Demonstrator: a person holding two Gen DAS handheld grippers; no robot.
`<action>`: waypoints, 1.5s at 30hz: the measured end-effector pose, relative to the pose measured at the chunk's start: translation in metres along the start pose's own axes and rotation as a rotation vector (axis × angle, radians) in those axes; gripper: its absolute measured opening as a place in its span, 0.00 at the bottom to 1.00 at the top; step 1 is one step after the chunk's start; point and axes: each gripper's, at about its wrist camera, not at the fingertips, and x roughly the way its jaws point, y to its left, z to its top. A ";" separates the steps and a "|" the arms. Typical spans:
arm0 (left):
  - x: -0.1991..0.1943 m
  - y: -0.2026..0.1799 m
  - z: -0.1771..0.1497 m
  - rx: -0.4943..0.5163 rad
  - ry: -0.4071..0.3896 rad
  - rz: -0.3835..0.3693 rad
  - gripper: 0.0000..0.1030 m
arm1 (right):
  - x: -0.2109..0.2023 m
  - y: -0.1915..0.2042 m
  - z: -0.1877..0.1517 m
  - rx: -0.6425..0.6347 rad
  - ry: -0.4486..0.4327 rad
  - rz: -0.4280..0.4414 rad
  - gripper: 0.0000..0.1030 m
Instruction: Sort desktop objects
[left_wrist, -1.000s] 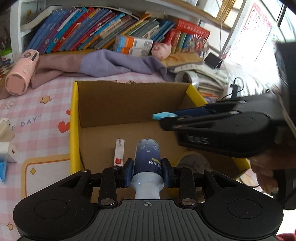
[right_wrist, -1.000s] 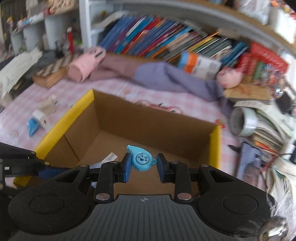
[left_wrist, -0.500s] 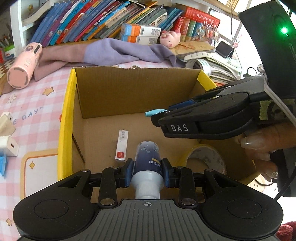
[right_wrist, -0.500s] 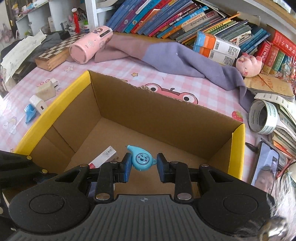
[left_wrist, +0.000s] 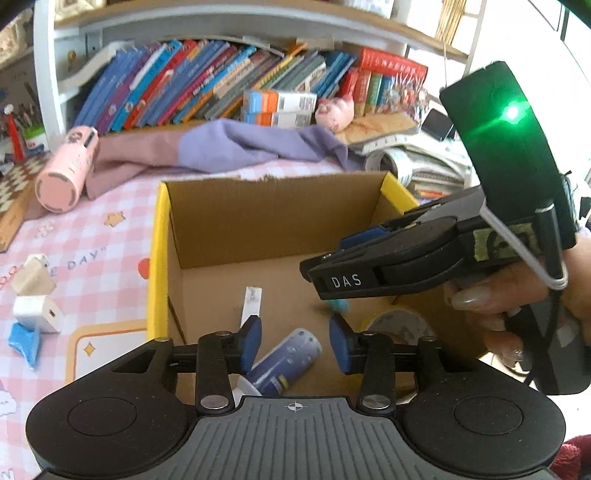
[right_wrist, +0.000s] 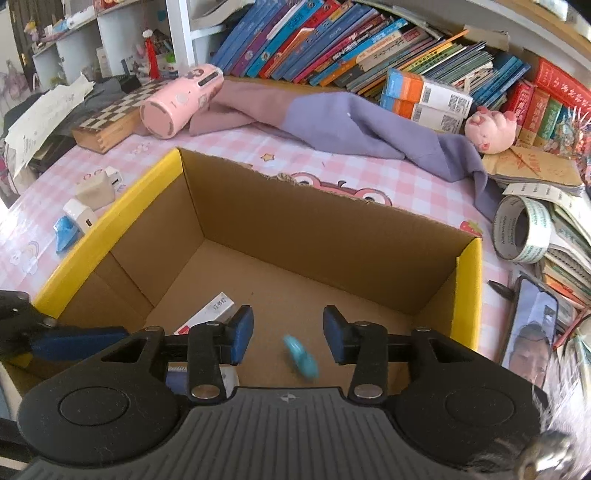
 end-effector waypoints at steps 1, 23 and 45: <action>-0.005 0.000 -0.001 0.000 -0.014 -0.001 0.44 | -0.004 0.001 -0.001 0.002 -0.012 0.001 0.39; -0.098 0.044 -0.040 0.037 -0.193 0.021 0.65 | -0.123 0.078 -0.056 0.133 -0.337 -0.151 0.44; -0.153 0.107 -0.109 0.109 -0.178 0.008 0.67 | -0.137 0.190 -0.127 0.212 -0.309 -0.317 0.44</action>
